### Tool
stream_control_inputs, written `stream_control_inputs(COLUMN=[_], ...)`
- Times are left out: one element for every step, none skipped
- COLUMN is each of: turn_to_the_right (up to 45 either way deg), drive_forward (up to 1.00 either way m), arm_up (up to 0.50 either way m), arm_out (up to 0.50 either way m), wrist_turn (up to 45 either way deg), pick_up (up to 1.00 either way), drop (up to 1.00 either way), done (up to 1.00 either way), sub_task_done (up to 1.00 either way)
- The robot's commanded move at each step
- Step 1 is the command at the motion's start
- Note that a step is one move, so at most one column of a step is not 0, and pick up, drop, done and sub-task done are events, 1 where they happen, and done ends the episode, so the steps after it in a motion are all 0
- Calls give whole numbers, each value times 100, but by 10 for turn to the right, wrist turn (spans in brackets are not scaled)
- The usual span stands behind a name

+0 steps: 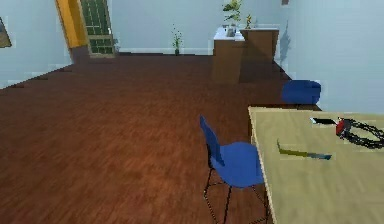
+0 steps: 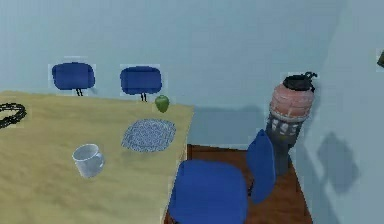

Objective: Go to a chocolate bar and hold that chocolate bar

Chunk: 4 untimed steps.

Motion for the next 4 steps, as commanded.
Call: stream_control_inputs(turn_to_the_right=[0, -270, 0, 0], drive_forward=[50, 0, 0, 0], arm_up=[0, 0, 50, 36], arm_out=[0, 0, 0, 0], wrist_turn=[0, 0, 0, 0], pick_up=[0, 0, 0, 0], drop=[0, 0, 0, 0], done=[0, 0, 0, 0], sub_task_done=[0, 0, 0, 0])
